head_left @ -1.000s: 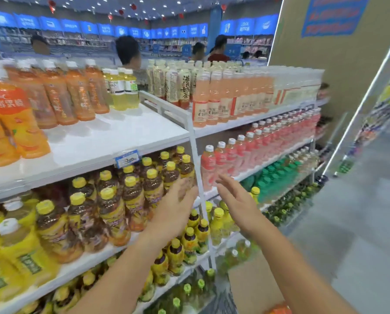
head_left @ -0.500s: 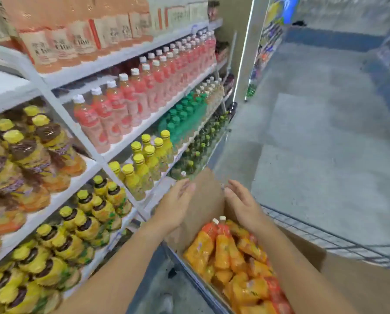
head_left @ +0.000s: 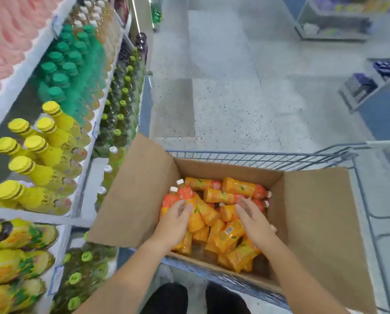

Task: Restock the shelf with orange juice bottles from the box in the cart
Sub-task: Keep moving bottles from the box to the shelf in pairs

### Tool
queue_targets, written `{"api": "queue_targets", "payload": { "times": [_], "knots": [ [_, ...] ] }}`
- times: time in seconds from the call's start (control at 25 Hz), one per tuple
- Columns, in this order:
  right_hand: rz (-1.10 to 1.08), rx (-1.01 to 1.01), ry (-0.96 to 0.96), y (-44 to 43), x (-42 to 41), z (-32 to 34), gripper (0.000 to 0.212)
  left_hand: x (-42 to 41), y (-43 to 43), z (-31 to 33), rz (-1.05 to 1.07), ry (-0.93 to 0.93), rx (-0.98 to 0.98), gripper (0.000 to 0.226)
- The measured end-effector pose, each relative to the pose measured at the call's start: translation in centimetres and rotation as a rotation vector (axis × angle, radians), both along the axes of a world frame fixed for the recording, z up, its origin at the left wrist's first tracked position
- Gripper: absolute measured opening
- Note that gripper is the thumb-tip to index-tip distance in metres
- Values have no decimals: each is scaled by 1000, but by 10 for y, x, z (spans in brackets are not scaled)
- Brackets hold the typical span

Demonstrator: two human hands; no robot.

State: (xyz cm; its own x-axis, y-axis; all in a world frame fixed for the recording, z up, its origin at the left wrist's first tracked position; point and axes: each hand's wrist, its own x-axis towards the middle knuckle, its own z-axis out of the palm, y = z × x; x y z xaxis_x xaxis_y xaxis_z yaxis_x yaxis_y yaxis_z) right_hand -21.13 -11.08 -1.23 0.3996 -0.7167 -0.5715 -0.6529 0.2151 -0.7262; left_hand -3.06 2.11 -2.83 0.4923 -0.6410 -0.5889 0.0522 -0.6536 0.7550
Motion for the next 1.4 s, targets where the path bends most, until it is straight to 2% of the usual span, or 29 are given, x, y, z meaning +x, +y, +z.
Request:
{"api": "queue_targets", "payload": {
  "times": [0.32, 0.44, 0.56, 0.64, 0.68, 0.76, 0.8, 0.84, 0.96, 1.04, 1.16, 1.28, 1.4],
  "knots": [
    [-191, 104, 240, 1, -81, -101, 44, -47, -39, -106, -266, 129, 257, 65],
    [-188, 198, 346, 6, -104, -129, 39, -76, -61, -136, -401, 86, 297, 69],
    [-303, 330, 416, 4, -104, -154, 54, -99, -84, -161, -480, 40, 335, 69],
    [-388, 394, 404, 1, -101, -173, 59, -107, -98, -175, -526, -25, 349, 58],
    [-429, 423, 387, 0, -101, -183, 55, -111, -103, -181, -543, -50, 342, 46],
    [-516, 452, 343, -2, -102, -197, 33, -115, -112, -195, -544, -85, 300, 19],
    [-560, 455, 309, -4, -102, -202, 24, -118, -115, -203, -545, -75, 279, 18],
    [-600, 448, 273, -4, -104, -209, 25, -120, -117, -211, -564, -68, 274, 28],
    [-686, 463, 187, -3, -105, -225, 53, -120, -122, -229, -652, -200, 330, 71],
    [-710, 479, 156, -3, -104, -229, 69, -119, -124, -234, -649, -238, 319, 73],
    [-694, 454, 140, -1, -103, -231, 80, -111, -124, -234, -643, -178, 240, 53],
    [-678, 424, 143, -4, -102, -227, 65, -95, -120, -228, -684, -124, 232, 42],
    [-589, 356, 137, -8, -96, -209, 29, -81, -109, -220, -666, -45, 273, 37]
  ]
}}
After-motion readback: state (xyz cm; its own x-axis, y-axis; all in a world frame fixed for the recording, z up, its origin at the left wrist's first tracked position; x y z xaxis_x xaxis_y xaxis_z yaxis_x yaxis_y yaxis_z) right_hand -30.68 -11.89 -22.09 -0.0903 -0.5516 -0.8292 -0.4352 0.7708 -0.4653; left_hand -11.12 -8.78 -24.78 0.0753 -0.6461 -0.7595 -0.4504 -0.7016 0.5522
